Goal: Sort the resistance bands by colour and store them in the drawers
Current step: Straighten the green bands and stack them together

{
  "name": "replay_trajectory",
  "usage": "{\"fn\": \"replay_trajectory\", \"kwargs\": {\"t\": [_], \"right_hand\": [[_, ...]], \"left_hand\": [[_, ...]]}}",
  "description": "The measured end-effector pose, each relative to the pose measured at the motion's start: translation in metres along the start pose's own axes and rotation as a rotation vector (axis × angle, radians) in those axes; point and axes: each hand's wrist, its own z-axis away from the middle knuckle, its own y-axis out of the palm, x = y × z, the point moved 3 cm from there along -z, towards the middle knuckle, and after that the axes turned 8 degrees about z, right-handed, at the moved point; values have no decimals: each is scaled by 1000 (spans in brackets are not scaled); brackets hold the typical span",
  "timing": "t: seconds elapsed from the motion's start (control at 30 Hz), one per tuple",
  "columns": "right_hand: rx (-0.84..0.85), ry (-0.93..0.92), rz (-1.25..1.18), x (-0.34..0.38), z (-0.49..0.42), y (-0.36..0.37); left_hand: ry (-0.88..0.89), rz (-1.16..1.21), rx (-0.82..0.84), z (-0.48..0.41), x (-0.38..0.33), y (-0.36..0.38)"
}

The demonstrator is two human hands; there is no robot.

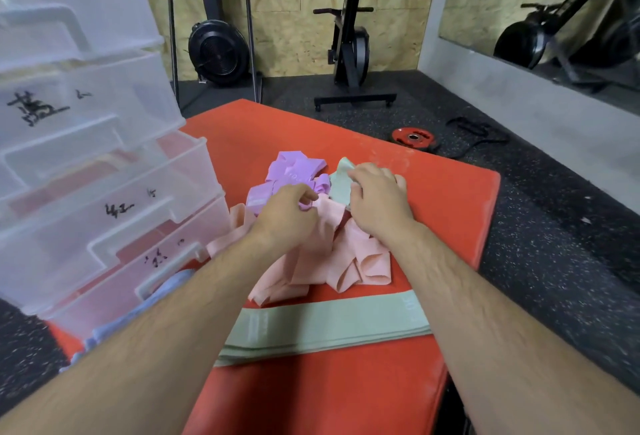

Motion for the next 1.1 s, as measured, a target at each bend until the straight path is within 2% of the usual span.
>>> {"fn": "replay_trajectory", "kwargs": {"t": [0.17,0.47,0.67,0.8,0.9,1.0,1.1], "right_hand": [[-121,-157,-238,15,-5,-27],[-328,-228,-465,38,8,-87],[-433,-274,-574,52,17,-113],[-387,-237,-599,52,25,-113],[-230,-172,-533,48,28,-99],[-42,-52,-349,43,33,-79],[-17,-67,-355,47,40,-71]], "left_hand": [[41,142,-79,5,-16,-8],[-29,322,-175,15,-32,-24],[-134,673,-89,22,-38,-35],[-96,737,-64,27,-39,-43],[-88,689,-113,30,-38,-53],[-42,606,-178,33,-41,-63],[-15,491,-185,40,-45,-72]]}}
